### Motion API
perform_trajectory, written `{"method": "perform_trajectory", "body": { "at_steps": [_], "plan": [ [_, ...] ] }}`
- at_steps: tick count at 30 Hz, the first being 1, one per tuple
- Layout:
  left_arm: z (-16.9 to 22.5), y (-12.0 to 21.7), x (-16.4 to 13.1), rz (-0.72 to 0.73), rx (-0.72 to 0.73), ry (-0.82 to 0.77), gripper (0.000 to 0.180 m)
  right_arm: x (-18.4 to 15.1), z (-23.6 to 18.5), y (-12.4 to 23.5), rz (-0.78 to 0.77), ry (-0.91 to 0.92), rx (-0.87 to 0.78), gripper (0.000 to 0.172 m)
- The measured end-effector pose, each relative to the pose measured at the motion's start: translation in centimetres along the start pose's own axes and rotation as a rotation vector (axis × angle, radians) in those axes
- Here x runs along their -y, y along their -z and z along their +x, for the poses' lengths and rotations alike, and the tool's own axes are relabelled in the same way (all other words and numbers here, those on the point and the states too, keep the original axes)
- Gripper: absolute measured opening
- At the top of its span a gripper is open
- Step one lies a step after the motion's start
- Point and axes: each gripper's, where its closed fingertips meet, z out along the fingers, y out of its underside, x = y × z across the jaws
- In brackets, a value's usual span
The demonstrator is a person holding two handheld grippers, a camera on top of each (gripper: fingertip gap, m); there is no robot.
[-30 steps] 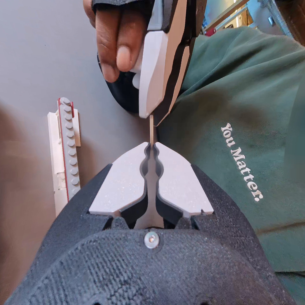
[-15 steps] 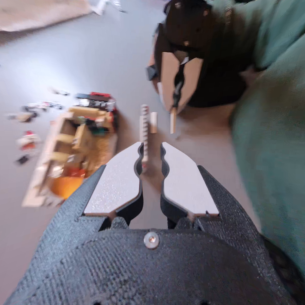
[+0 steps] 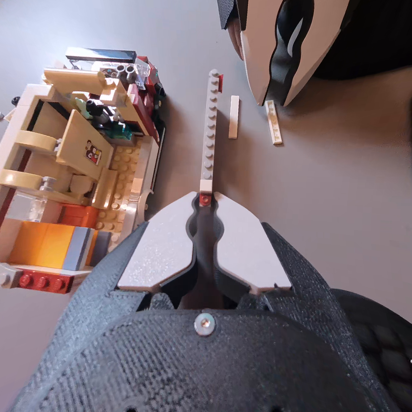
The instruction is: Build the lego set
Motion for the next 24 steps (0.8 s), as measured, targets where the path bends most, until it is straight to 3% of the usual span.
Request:
{"method": "perform_trajectory", "body": {
  "at_steps": [8,12,14,18,24],
  "plan": [
    [0.4,-0.3,0.3,0.023,-0.020,0.026,0.009,0.2,-0.3,-1.1,-0.068,0.048,0.011,0.011],
    [0.1,0.5,0.4,0.039,0.010,-0.001,0.031,0.2,-0.5,-1.0,-0.076,0.044,0.026,0.007],
    [0.2,1.9,1.9,0.112,0.053,-0.068,0.032,0.9,-0.6,-0.7,-0.016,0.027,0.031,0.007],
    [4.1,3.9,5.5,0.284,0.062,-0.372,0.020,3.9,-0.5,1.5,0.256,-0.145,0.131,0.007],
    [6.0,1.8,6.8,0.261,0.141,-0.584,0.019,5.2,-0.7,2.5,0.389,-0.299,0.309,0.007]
  ]
}}
